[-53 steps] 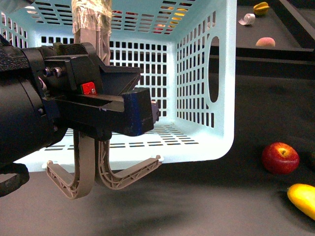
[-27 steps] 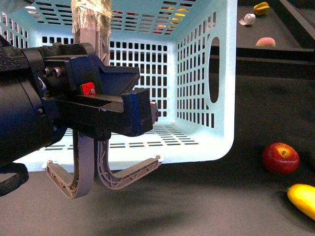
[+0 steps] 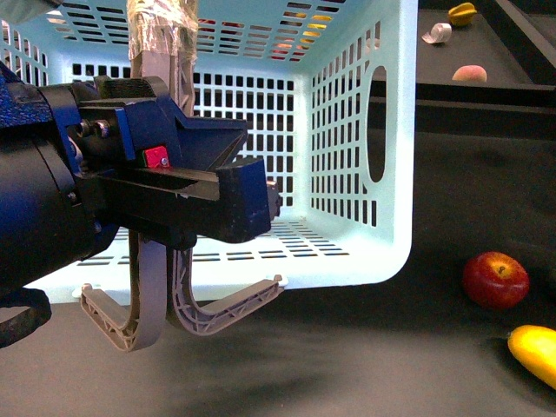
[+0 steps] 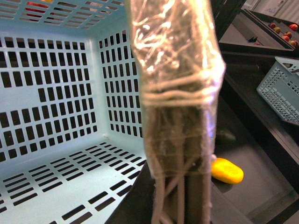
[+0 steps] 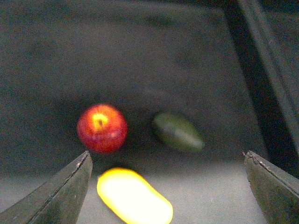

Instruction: Pick mango with right arm and hold basket with left

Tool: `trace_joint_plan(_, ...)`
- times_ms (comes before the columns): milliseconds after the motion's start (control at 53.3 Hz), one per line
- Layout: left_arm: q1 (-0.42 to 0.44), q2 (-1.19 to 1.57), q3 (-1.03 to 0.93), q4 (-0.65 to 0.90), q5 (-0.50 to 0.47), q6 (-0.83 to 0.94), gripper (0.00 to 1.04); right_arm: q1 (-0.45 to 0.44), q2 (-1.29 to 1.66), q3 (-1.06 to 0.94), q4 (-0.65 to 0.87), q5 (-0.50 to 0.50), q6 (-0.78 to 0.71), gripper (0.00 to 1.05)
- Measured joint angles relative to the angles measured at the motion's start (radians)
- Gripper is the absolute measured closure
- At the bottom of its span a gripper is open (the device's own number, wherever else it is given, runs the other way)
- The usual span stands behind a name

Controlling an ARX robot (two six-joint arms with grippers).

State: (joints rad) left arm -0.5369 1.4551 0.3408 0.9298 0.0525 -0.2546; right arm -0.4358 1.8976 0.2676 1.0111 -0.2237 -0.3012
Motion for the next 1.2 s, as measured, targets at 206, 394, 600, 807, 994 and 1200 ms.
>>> trace_joint_plan(206, 0.000, 0.000, 0.000, 0.000, 0.000, 0.001, 0.97, -0.008, 0.229, 0.090, -0.047, -0.019, -0.088, 0.08)
trace_joint_plan(394, 0.000, 0.000, 0.000, 0.000, 0.002, 0.000, 0.97, 0.006, 0.357, 0.192, -0.118, -0.023, -0.165, 0.08)
trace_joint_plan(600, 0.000, 0.000, 0.000, 0.000, -0.004, 0.000, 0.97, 0.021, 0.476, 0.306, -0.215, -0.014, -0.271, 0.08)
trace_joint_plan(807, 0.000, 0.000, 0.000, 0.000, 0.000, 0.000, 0.97, 0.019, 0.572, 0.388, -0.269, 0.012, -0.336, 0.08)
trace_joint_plan(994, 0.000, 0.000, 0.000, 0.000, 0.000, 0.000, 0.97, 0.019, 0.637, 0.435, -0.270, 0.032, -0.360, 0.08)
trace_joint_plan(1200, 0.000, 0.000, 0.000, 0.000, 0.000, 0.000, 0.97, 0.019, 0.704, 0.478, -0.267, 0.045, -0.357, 0.08)
